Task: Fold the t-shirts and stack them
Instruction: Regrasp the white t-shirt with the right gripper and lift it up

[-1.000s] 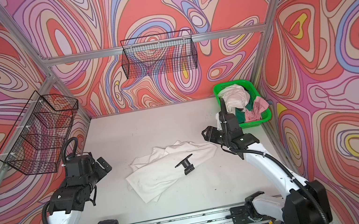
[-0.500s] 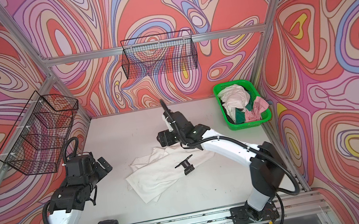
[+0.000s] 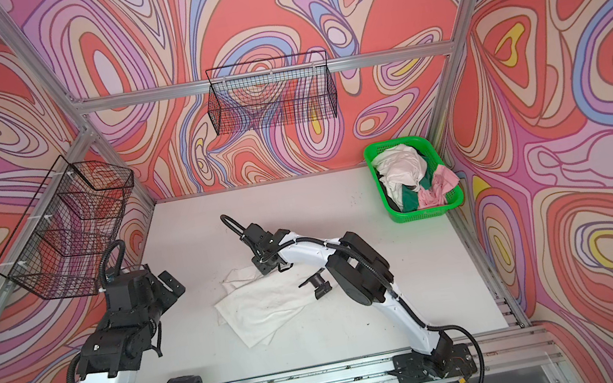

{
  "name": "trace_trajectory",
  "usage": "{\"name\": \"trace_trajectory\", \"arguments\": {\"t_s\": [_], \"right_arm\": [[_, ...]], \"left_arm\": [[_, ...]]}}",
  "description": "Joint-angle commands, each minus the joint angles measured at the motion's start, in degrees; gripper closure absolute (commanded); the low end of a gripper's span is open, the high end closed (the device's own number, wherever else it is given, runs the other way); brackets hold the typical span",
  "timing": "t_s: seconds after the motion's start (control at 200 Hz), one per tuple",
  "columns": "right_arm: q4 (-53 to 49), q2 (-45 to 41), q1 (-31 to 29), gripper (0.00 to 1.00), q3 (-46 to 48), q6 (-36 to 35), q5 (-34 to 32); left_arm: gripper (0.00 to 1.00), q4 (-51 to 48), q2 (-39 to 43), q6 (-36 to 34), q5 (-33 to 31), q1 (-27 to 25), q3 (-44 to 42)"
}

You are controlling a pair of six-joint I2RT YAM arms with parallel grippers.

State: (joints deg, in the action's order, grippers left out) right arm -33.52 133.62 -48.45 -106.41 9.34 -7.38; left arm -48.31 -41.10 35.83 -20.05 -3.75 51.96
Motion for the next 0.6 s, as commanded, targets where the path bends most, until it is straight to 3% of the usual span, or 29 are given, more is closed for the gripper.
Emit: {"name": "trace_trajectory", "arguments": {"t_s": [0.0, 0.14, 0.401, 0.596], "right_arm": [[-2.46, 1.3, 0.05, 0.66, -2.43, -1.57, -2.37], [-2.89, 0.81, 0.02, 1.0, -2.17, -1.85, -2.49], [-5.81, -10.11, 0.06, 1.0, -7.94, -3.01, -1.05], [-8.54, -19.95, 0.08, 1.0, -13.1, -4.32, 3.17]], "left_arm": [[0.0, -1.83, -0.07, 0.78, -1.13, 0.32, 0.16], [0.0, -1.68, -0.01, 0.71, -1.08, 0.32, 0.07], [0.0, -0.6, -0.12, -0.33, 1.01, 0.41, -0.1], [0.0, 2.54, -0.43, -2.41, 7.86, 0.41, -0.58]]}}
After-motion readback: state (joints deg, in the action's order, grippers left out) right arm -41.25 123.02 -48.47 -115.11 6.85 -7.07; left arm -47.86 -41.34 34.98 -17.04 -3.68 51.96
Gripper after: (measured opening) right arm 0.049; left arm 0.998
